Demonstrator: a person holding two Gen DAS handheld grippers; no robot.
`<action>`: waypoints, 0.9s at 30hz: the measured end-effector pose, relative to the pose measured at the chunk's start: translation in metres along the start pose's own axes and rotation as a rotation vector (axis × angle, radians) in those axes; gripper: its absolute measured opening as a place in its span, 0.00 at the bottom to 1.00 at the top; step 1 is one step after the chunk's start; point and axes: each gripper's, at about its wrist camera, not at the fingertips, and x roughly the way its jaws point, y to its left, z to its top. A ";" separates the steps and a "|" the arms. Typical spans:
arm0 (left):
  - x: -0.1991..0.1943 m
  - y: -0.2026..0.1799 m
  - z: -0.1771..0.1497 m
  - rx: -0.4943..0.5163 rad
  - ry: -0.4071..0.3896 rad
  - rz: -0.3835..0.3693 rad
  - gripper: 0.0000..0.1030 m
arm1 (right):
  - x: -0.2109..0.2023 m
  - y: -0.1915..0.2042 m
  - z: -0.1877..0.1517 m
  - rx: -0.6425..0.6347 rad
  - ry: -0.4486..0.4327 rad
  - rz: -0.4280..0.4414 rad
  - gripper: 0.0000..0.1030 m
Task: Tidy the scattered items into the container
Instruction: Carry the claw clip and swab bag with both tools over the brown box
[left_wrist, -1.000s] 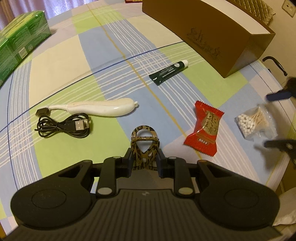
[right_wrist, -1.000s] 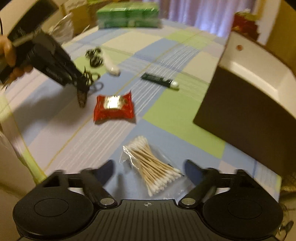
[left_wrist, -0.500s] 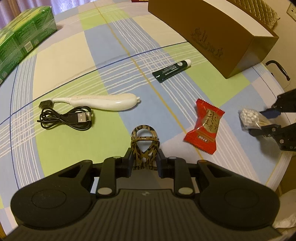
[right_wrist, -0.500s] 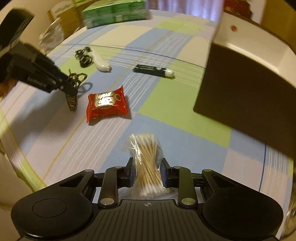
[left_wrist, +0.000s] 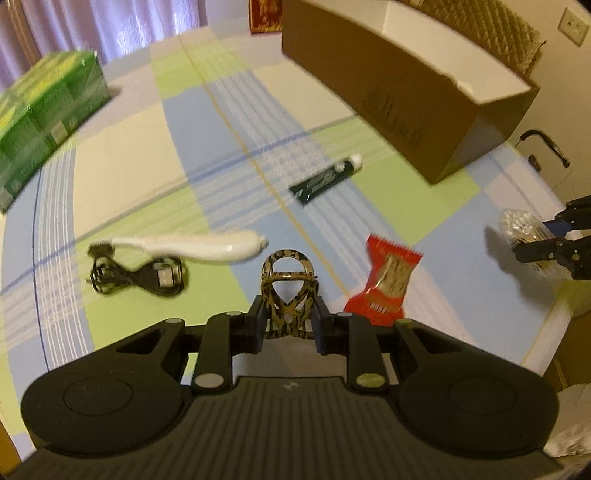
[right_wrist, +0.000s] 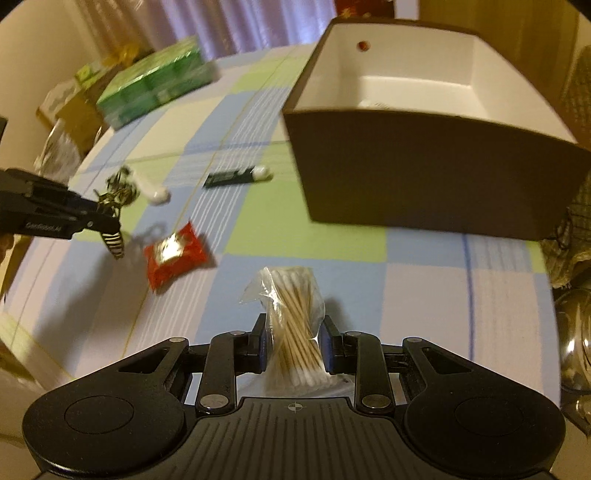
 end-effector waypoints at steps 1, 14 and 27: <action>-0.004 -0.001 0.003 0.005 -0.014 -0.001 0.20 | -0.003 -0.002 0.002 0.010 -0.010 -0.001 0.29; -0.051 -0.034 0.053 0.119 -0.175 -0.067 0.20 | -0.053 -0.025 0.047 0.032 -0.112 0.041 0.29; -0.056 -0.074 0.121 0.204 -0.284 -0.142 0.20 | -0.075 -0.050 0.097 -0.008 -0.214 0.045 0.29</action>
